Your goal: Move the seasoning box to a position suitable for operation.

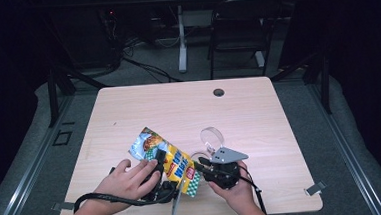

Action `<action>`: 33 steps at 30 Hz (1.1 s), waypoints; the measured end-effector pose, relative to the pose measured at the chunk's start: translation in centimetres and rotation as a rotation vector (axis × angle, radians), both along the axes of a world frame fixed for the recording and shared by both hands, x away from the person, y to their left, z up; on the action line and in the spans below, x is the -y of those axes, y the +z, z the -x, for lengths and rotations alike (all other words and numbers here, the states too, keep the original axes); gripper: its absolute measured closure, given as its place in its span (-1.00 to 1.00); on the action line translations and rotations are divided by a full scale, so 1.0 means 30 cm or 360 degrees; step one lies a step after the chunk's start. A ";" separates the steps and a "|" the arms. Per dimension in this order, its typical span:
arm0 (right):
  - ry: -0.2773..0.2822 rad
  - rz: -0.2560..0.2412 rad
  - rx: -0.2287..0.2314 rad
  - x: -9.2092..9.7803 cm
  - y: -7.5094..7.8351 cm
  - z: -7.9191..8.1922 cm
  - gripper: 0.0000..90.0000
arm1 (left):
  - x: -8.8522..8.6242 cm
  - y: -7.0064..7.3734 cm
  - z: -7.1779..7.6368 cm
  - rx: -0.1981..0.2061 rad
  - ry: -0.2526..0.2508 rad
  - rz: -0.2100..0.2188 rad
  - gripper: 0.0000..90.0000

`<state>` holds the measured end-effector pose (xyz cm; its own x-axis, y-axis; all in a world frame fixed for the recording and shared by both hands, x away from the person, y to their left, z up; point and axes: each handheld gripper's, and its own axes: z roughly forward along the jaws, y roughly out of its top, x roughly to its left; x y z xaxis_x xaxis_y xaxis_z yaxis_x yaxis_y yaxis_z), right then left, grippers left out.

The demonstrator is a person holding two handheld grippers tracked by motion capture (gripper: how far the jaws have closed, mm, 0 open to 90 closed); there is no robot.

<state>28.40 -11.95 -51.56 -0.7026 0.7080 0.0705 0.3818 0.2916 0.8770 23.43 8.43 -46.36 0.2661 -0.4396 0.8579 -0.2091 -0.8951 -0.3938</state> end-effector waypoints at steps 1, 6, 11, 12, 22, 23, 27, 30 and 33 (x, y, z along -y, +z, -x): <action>0.0000 0.0000 0.0000 0.000 0.000 0.000 0.64 | 0.000 0.000 0.000 0.0000 0.0000 0.0000 0.70; -0.0001 0.0000 0.0002 0.000 0.000 0.000 0.64 | 0.000 -0.001 0.002 -0.0002 0.0006 0.0013 0.71; -0.0003 -0.0003 0.0004 -0.001 0.000 0.000 0.64 | 0.008 0.006 0.003 0.0008 -0.0011 -0.0019 0.71; -0.0003 -0.0002 0.0004 0.000 0.000 0.000 0.64 | 0.008 0.007 0.002 0.0006 -0.0009 -0.0019 0.71; -0.0005 -0.0011 0.0004 0.000 -0.001 0.000 0.64 | 0.014 0.012 0.003 -0.0009 -0.0002 -0.0026 0.72; -0.0005 -0.0011 0.0004 0.000 -0.001 0.000 0.64 | 0.014 0.012 0.003 -0.0009 -0.0002 -0.0026 0.72; -0.0005 -0.0009 0.0000 0.000 -0.001 0.000 0.64 | 0.014 0.011 0.004 -0.0020 0.0004 -0.0017 0.74; -0.0006 -0.0013 0.0000 0.000 -0.002 0.000 0.64 | 0.015 0.012 0.005 -0.0022 0.0004 -0.0019 0.75; -0.0005 -0.0011 -0.0002 0.001 -0.002 0.000 0.64 | 0.017 0.014 0.006 -0.0017 -0.0002 -0.0026 0.76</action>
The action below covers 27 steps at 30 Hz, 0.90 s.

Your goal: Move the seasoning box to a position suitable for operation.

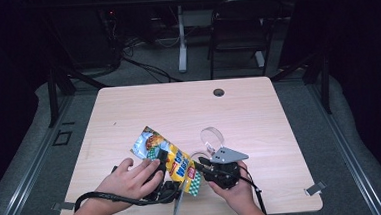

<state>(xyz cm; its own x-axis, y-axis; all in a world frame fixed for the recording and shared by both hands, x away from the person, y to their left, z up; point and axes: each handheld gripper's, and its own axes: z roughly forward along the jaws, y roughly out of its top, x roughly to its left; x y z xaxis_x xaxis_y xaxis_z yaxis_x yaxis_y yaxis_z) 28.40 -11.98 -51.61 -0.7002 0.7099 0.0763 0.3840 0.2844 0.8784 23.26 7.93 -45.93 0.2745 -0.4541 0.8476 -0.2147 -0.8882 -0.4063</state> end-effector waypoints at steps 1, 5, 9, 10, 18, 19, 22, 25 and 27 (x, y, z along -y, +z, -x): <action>0.0000 0.0000 0.0000 0.000 0.000 0.000 0.64 | 0.001 0.002 0.000 0.0004 -0.0004 -0.0007 0.77; 0.0003 0.0001 0.0000 0.001 0.000 0.000 0.64 | 0.005 0.007 0.002 -0.0013 0.0002 -0.0015 0.78; 0.0003 0.0006 0.0001 0.000 0.000 0.000 0.64 | 0.006 0.007 0.005 -0.0011 0.0002 0.0001 0.79; 0.0003 0.0006 0.0001 0.000 0.000 0.000 0.64 | 0.006 0.007 0.005 -0.0013 0.0004 -0.0001 0.79; 0.0002 0.0005 0.0001 0.000 0.000 0.000 0.64 | 0.009 0.010 0.006 0.0002 -0.0005 -0.0019 0.80; 0.0000 0.0008 0.0002 -0.001 0.000 0.000 0.64 | 0.009 0.011 0.005 0.0001 -0.0007 -0.0015 0.80; 0.0000 0.0008 0.0002 -0.001 0.000 0.000 0.64 | 0.009 0.011 0.005 0.0000 -0.0006 -0.0016 0.81; 0.0000 0.0009 0.0002 0.000 0.000 0.000 0.64 | 0.010 0.012 0.005 -0.0003 -0.0003 -0.0018 0.82; 0.0001 0.0008 0.0002 0.000 0.000 0.000 0.64 | 0.010 0.012 0.005 -0.0002 -0.0003 -0.0019 0.82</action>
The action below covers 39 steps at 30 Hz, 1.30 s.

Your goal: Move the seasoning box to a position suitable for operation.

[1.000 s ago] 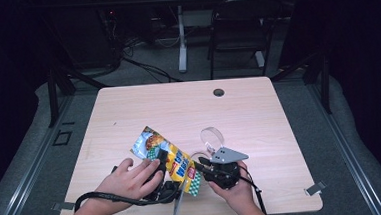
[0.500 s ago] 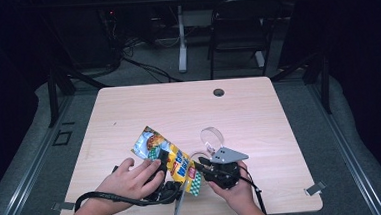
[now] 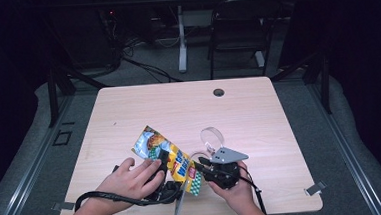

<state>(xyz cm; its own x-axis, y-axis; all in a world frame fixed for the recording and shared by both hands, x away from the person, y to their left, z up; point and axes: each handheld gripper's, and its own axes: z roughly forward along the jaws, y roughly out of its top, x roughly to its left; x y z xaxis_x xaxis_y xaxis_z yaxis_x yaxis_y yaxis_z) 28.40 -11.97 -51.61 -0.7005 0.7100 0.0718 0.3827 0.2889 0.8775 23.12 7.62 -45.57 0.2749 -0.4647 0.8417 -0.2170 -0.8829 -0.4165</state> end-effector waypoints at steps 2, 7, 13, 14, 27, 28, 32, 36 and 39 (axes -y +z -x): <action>-0.0001 0.0001 -0.0001 0.000 0.000 0.000 0.64 | 0.000 0.000 0.000 -0.0002 0.0002 0.0001 0.83; -0.0002 0.0001 0.0000 0.000 0.000 0.000 0.64 | 0.001 0.001 0.002 0.0002 -0.0007 -0.0006 0.84; 0.0000 -0.0002 -0.0002 0.000 0.000 0.000 0.64 | 0.002 0.002 0.004 -0.0001 -0.0010 -0.0002 0.84; 0.0000 -0.0002 -0.0002 0.000 0.000 0.000 0.64 | 0.002 0.002 0.004 -0.0001 -0.0010 -0.0002 0.84; 0.0000 -0.0003 -0.0002 0.000 0.000 0.000 0.64 | 0.003 0.004 0.004 -0.0025 0.0005 0.0005 0.85; -0.0001 -0.0003 -0.0002 0.000 0.000 0.000 0.64 | 0.003 0.002 0.004 -0.0009 -0.0004 0.0009 0.85; 0.0000 -0.0003 -0.0002 0.000 0.000 0.000 0.64 | 0.003 0.002 0.004 -0.0009 -0.0004 0.0007 0.85; 0.0000 -0.0002 -0.0002 0.001 0.000 0.000 0.64 | 0.007 0.006 0.003 -0.0009 -0.0009 -0.0011 0.85; -0.0001 -0.0002 -0.0001 0.000 0.000 0.000 0.64 | 0.006 0.005 0.004 0.0003 -0.0014 -0.0007 0.85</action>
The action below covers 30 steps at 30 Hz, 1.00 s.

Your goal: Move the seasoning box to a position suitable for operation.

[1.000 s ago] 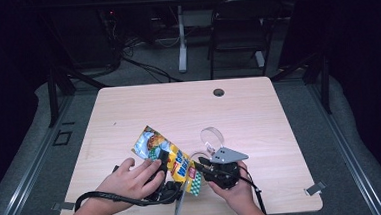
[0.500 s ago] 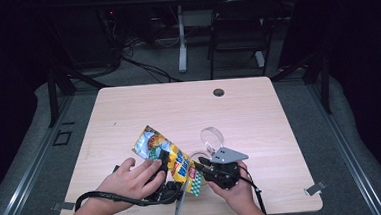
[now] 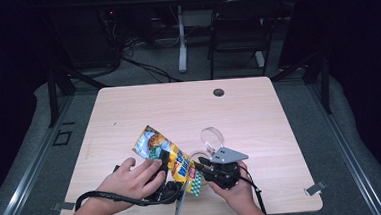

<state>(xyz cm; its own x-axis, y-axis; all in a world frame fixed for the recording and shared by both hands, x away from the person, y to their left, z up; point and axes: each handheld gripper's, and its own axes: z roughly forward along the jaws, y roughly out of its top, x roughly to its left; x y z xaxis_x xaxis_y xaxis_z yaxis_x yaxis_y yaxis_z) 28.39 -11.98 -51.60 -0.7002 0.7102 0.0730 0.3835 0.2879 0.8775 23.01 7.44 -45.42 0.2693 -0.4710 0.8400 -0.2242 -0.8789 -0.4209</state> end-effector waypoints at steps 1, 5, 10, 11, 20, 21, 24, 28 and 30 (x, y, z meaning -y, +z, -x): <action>0.0001 0.0000 -0.0001 0.000 0.000 0.000 0.64 | 0.000 0.000 0.001 0.0002 0.0000 -0.0001 0.85; 0.0002 0.0000 -0.0002 0.001 0.000 0.000 0.64 | 0.002 0.001 -0.001 -0.0002 -0.0003 -0.0003 0.85; 0.0001 -0.0008 -0.0014 0.003 0.000 -0.004 0.63 | 0.002 0.004 -0.005 -0.0004 -0.0010 -0.0011 0.85; 0.0003 -0.0010 -0.0018 0.004 0.000 -0.006 0.62 | 0.002 0.004 -0.006 -0.0004 -0.0012 -0.0013 0.85; 0.0008 -0.0005 -0.0018 0.003 0.001 -0.009 0.62 | -0.005 0.000 -0.004 -0.0024 0.0010 0.0008 0.86; 0.0010 -0.0010 -0.0018 0.003 0.001 -0.010 0.62 | -0.005 0.000 -0.003 -0.0023 0.0010 0.0009 0.86; 0.0014 -0.0016 -0.0021 0.004 0.000 -0.011 0.62 | -0.004 0.000 -0.003 -0.0033 0.0026 0.0011 0.86; 0.0011 -0.0015 -0.0020 0.004 0.000 -0.010 0.63 | 0.006 0.010 -0.003 0.0003 -0.0011 -0.0028 0.86; 0.0010 -0.0012 -0.0019 0.004 0.000 -0.009 0.63 | 0.001 0.003 -0.003 -0.0033 0.0022 0.0020 0.86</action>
